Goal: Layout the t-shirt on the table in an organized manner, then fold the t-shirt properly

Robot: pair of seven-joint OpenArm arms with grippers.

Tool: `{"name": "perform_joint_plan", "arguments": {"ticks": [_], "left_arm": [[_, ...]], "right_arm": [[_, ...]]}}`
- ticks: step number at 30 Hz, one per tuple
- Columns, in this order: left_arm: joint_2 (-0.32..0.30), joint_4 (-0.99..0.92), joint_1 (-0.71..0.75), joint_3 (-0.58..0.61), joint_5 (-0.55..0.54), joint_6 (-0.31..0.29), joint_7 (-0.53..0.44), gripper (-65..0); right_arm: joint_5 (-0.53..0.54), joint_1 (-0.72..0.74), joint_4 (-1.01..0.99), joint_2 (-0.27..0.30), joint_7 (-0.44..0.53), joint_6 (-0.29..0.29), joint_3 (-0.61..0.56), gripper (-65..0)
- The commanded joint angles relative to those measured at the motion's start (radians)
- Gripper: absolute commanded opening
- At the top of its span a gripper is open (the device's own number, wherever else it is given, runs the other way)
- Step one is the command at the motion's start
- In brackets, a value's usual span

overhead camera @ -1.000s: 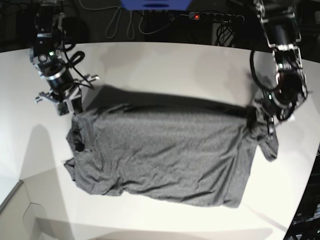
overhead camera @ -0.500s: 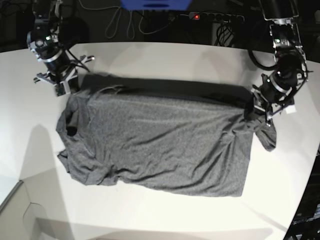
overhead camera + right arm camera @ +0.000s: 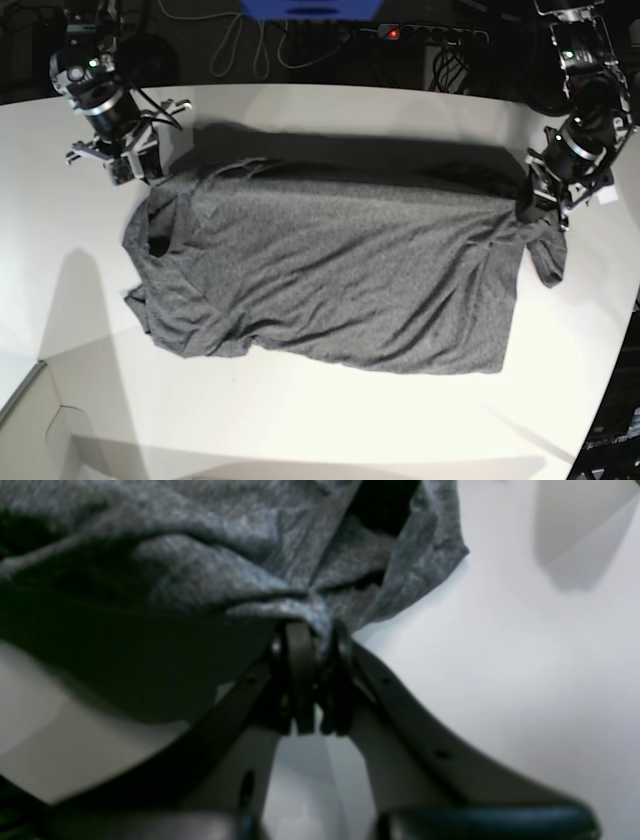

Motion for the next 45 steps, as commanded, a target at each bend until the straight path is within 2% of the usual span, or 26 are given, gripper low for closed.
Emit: {"name": "perform_joint_plan", "arguments": {"ticks": [1, 3, 6, 11, 16, 19, 20, 22, 25, 28, 30, 35, 39, 42, 45], "left_arm": [[-0.016, 0.036, 0.009, -0.011, -0.066, 0.021, 0.035, -64.9], [-0.016, 0.066, 0.021, -0.041, -0.066, 0.021, 0.039, -64.9], [-0.019, 0.08, 0.012, -0.081, -0.066, 0.021, 0.039, -64.9], [-0.053, 0.083, -0.066, -0.084, -0.066, 0.021, 0.039, -64.9], [-0.071, 0.051, -0.197, -0.08, -0.066, 0.021, 0.039, -64.9], [-0.111, -0.015, -0.316, -0.008, -0.054, 0.021, 0.038, -64.9], [-0.121, -0.049, -0.356, 0.017, -0.045, 0.021, 0.038, -64.9], [-0.142, -0.141, -0.459, 0.083, -0.042, 0.021, 0.038, -64.9], [-0.174, -0.256, -0.605, 0.176, -0.041, 0.021, 0.033, -64.9], [-0.171, -0.4, -0.764, 0.241, -0.041, 0.021, 0.03, -64.9], [-0.16, -0.508, -0.856, 0.261, -0.041, 0.021, 0.027, -64.9], [-0.085, -0.727, -1.067, 0.259, -0.042, 0.021, -0.004, -64.9], [-0.042, -0.822, -1.192, 0.267, -0.015, 0.021, -0.082, -64.9], [-0.03, -0.844, -1.271, 0.261, 0.042, 0.021, -0.122, -64.9], [-0.032, -0.851, -1.352, 0.259, 0.054, 0.021, -0.134, -64.9]], "right_arm": [[0.003, -0.015, 0.021, 0.009, 0.02, -0.009, 0.007, -58.1], [0.003, -0.018, 0.035, 0.009, 0.02, -0.009, 0.007, -59.4], [0.003, -0.017, 0.078, 0.009, 0.034, -0.009, 0.007, -65.0], [0.003, -0.003, 0.164, 0.009, 0.079, -0.009, 0.004, -65.0], [-0.002, 0.1, 0.182, 0.017, 0.073, -0.009, 0.007, -65.0], [-0.003, 0.179, 0.179, 0.019, 0.068, -0.009, 0.006, -65.0], [-0.003, 0.21, 0.177, 0.025, 0.051, -0.004, 0.003, -65.0], [-0.003, 0.318, 0.162, 0.036, -0.013, 0.045, -0.003, -65.0], [-0.005, 0.505, 0.115, 0.04, -0.148, 0.1, -0.007, -65.0], [-0.005, 0.71, -0.016, 0.062, -0.224, 0.117, -0.01, -65.0], [-0.005, 0.838, -0.137, 0.075, -0.228, 0.117, -0.034, -65.0], [-0.005, 1.154, -0.487, 0.132, -0.219, 0.117, -0.149, -65.0], [-0.005, 1.405, -0.797, 0.143, -0.102, 0.117, -0.277, -65.0], [-0.006, 1.573, -0.992, 0.138, 0.019, 0.112, -0.309, -65.0], [-0.006, 1.737, -1.144, 0.138, 0.12, 0.109, -0.353, -65.0]]}}
